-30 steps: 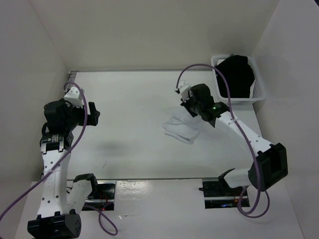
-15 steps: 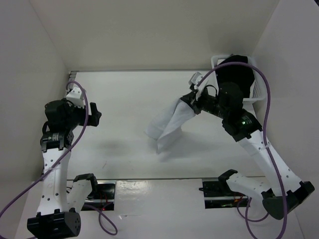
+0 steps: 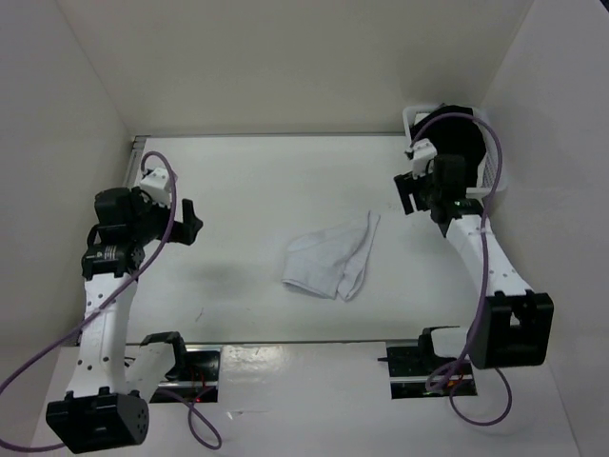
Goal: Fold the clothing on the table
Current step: Move the skirt to the center of the board, then flatten the skirt out
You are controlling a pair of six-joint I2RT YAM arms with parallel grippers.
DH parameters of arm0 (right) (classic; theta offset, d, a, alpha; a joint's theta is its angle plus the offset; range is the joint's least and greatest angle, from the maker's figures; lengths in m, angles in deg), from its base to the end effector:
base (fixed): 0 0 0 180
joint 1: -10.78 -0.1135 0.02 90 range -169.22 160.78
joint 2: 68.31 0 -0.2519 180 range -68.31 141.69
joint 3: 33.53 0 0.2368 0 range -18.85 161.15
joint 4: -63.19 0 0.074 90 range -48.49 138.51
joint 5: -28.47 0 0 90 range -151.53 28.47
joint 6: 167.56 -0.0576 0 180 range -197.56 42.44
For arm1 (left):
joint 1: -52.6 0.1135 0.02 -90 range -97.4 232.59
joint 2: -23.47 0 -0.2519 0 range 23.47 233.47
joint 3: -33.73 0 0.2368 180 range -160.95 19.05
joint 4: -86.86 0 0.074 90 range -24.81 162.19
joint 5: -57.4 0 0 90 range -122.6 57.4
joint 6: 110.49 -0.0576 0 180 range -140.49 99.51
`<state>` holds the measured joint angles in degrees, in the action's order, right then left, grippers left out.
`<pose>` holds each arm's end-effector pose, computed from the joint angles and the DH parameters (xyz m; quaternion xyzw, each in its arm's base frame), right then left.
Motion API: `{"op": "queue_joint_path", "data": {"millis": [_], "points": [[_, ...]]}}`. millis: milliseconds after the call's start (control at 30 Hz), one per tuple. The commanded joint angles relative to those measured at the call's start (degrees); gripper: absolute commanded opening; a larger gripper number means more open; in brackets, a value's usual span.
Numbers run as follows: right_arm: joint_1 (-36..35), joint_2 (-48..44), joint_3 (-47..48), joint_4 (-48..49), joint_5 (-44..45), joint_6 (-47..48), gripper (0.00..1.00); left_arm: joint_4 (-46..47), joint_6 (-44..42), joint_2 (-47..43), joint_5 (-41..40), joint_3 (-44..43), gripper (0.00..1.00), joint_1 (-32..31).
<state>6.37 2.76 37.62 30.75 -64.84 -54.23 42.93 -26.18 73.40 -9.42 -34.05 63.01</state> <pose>0.2851 0.0253 0.2817 -0.2235 0.8469 -0.0542 0.4795 0.1981 0.0133 0.3230 0.0720 0.8348 -0.0962 0.5373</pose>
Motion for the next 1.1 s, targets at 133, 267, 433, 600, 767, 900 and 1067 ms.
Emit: {"op": "queue_joint_path", "data": {"millis": [133, 267, 433, 600, 767, 900, 1067], "points": [[-2.5, 0.7, 3.1, -3.9, 7.5, 2.1, 0.84, -1.7, -3.8, 9.0, -6.2, -4.1, 0.99, -10.6], [-20.7, -6.9, -3.3, -4.7, 11.6, 4.6, 0.89, -1.7, -1.6, 14.0, -15.9, -5.5, 0.99, -13.7], [-34.0, 0.1, -2.8, -8.6, 12.6, 4.0, 0.89, -1.2, 1.6, 14.0, -25.2, -6.7, 0.99, -14.2], [-41.2, 9.5, -4.4, -8.6, 13.9, 2.9, 0.89, 0.2, 2.7, 9.2, -28.5, -4.2, 0.99, -13.4], [-47.0, 15.0, -6.2, -7.3, 14.5, 1.6, 0.89, -0.5, 2.7, 7.4, -27.5, -3.6, 0.99, -10.9], [-50.8, 15.5, -5.7, -8.7, 14.5, 1.6, 0.89, -0.5, 2.7, 6.8, -27.5, -3.1, 0.99, -10.3], [-54.6, 14.4, -6.2, -9.8, 12.5, 1.1, 0.9, 0.1, 2.7, 6.8, -27.5, -3.1, 0.99, -10.3]]}}
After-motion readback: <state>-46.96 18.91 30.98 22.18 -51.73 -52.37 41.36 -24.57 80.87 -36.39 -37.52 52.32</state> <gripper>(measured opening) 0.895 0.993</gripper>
